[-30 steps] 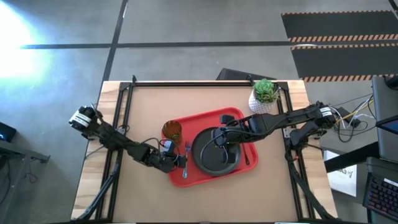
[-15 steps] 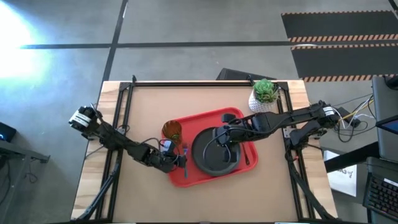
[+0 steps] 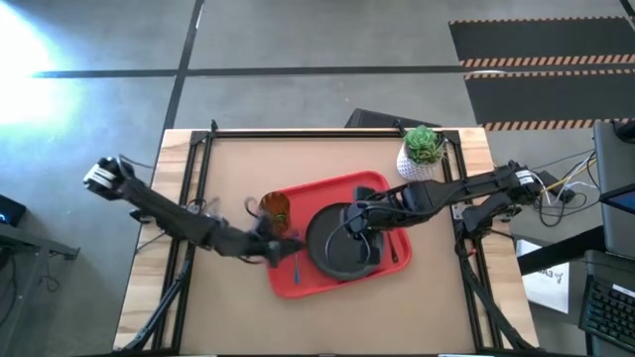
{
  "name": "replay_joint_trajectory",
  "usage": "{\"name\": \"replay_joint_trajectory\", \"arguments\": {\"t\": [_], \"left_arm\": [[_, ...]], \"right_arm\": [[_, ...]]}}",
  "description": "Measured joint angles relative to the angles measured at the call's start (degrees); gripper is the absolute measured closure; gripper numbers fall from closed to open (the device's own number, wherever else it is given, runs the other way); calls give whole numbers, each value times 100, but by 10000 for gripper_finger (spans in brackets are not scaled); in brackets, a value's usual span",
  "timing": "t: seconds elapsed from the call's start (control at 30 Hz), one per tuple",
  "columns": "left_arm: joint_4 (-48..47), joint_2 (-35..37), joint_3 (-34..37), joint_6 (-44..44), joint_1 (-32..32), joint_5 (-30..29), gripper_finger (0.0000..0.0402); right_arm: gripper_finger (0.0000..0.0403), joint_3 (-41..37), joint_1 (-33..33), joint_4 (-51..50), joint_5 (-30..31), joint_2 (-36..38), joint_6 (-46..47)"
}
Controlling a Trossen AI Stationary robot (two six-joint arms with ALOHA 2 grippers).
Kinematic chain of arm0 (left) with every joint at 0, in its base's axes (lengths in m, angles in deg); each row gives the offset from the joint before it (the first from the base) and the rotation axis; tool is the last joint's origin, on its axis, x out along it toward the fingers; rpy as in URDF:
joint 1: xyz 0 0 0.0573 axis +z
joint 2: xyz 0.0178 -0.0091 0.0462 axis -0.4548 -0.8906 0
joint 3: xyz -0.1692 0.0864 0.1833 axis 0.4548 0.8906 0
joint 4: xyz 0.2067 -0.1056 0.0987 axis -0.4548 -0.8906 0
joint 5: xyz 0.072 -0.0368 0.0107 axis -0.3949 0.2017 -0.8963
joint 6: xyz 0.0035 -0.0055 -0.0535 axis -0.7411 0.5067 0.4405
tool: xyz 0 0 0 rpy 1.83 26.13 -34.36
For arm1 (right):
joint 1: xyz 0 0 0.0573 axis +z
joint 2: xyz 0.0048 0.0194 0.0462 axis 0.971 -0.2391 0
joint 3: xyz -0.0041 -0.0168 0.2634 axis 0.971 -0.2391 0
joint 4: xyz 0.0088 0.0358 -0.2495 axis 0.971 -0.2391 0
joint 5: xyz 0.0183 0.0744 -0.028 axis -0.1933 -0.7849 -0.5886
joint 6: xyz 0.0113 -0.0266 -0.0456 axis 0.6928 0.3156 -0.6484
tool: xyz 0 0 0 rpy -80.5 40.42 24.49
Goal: Pick and place plate/cup/fork/spoon on tray
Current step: Adjust the set up tray
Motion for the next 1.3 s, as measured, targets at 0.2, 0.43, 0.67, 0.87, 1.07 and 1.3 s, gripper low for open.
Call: {"name": "replay_joint_trajectory", "arguments": {"t": [0.2, 0.43, 0.67, 0.87, 1.07, 1.3], "left_arm": [[910, 1298, -8, -2916, -133, -289, 341], [584, 2454, -9, -4421, -276, -569, 341], [-437, 3222, 12, -4581, -276, -569, 341], [-898, 3622, 85, -4576, -276, -530, 341], [-1198, 3805, 87, -4561, -276, -382, 341], [-1362, 3822, 96, -4279, -276, -159, 341]], "right_arm": [[394, -102, 184, 188, -293, 0, 205], [394, -649, 487, 281, -590, -2, 1497], [394, -1820, 897, -194, -45, -4, 3409], [394, -2597, 646, -912, 235, 0, 4496], [394, -3355, 149, -158, -100, 172, 4525], [394, -3849, -310, 48, 277, 1112, 4514]]}}
